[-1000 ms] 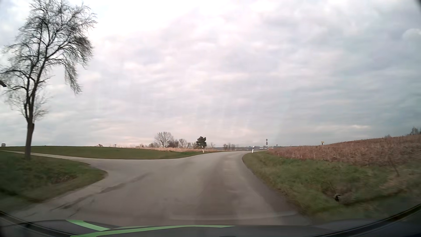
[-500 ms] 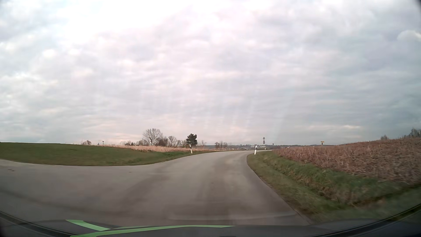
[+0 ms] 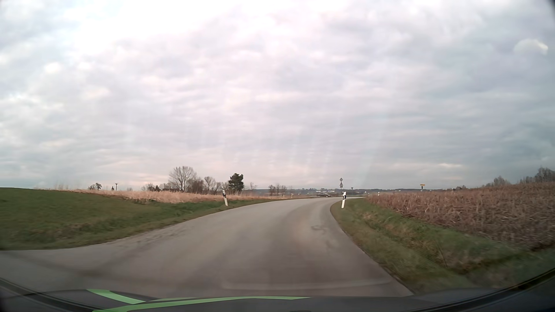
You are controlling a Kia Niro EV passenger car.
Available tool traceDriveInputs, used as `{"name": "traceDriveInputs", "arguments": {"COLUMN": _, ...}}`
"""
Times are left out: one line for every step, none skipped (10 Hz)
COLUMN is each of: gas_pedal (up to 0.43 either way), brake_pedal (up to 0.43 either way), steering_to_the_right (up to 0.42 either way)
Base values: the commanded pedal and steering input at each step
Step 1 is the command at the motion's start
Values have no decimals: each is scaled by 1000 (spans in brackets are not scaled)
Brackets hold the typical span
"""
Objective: Follow the waypoints while adhering to traffic rules and regulations
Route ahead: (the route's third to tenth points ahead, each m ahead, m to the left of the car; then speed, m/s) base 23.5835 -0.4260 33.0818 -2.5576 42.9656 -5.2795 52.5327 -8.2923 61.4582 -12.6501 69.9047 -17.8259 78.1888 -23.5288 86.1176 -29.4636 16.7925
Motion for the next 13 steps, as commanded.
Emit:
{"name": "traceDriveInputs", "arguments": {"gas_pedal": 0, "brake_pedal": 67, "steering_to_the_right": 30}}
{"name": "traceDriveInputs", "arguments": {"gas_pedal": 0, "brake_pedal": 73, "steering_to_the_right": 31}}
{"name": "traceDriveInputs", "arguments": {"gas_pedal": 0, "brake_pedal": 73, "steering_to_the_right": 32}}
{"name": "traceDriveInputs", "arguments": {"gas_pedal": 0, "brake_pedal": 67, "steering_to_the_right": 34}}
{"name": "traceDriveInputs", "arguments": {"gas_pedal": 0, "brake_pedal": 73, "steering_to_the_right": 36}}
{"name": "traceDriveInputs", "arguments": {"gas_pedal": 0, "brake_pedal": 73, "steering_to_the_right": 37}}
{"name": "traceDriveInputs", "arguments": {"gas_pedal": 0, "brake_pedal": 73, "steering_to_the_right": 40}}
{"name": "traceDriveInputs", "arguments": {"gas_pedal": 0, "brake_pedal": 73, "steering_to_the_right": 42}}
{"name": "traceDriveInputs", "arguments": {"gas_pedal": 0, "brake_pedal": 73, "steering_to_the_right": 43}}
{"name": "traceDriveInputs", "arguments": {"gas_pedal": 0, "brake_pedal": 73, "steering_to_the_right": 44}}
{"name": "traceDriveInputs", "arguments": {"gas_pedal": 0, "brake_pedal": 73, "steering_to_the_right": 44}}
{"name": "traceDriveInputs", "arguments": {"gas_pedal": 0, "brake_pedal": 73, "steering_to_the_right": 44}}
{"name": "traceDriveInputs", "arguments": {"gas_pedal": 0, "brake_pedal": 73, "steering_to_the_right": 44}}
